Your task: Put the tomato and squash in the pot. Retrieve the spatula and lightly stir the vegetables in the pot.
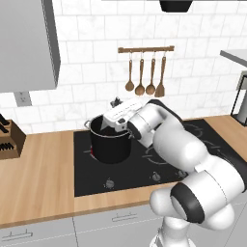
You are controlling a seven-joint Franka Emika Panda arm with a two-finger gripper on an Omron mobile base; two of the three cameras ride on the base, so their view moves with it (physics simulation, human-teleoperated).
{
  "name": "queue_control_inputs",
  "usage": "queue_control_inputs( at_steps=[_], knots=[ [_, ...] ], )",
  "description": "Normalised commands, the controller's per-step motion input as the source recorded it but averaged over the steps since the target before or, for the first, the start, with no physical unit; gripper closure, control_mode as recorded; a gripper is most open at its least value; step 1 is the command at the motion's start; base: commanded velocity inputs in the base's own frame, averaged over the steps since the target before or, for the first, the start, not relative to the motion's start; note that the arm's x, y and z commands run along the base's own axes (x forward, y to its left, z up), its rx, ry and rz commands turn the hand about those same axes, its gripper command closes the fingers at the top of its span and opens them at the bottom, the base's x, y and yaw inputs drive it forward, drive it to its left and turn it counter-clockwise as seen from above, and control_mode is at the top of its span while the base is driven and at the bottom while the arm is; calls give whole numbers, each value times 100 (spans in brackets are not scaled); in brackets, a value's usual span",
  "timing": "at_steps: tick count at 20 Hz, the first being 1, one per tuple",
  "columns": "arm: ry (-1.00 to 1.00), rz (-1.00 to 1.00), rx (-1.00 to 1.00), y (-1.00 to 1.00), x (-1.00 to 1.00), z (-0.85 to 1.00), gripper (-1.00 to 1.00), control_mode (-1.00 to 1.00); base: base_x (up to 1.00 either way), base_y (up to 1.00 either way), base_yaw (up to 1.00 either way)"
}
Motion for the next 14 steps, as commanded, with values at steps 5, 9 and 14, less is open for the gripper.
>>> queue_control_inputs(
  at_steps=[5,9,14],
  knots=[
    [0,0,8,2,-2,-10,100,-100,0,0,0],
    [1,0,6,1,0,-11,100,-100,0,0,0],
    [3,0,3,7,0,-11,100,-100,0,0,0]
  ],
)
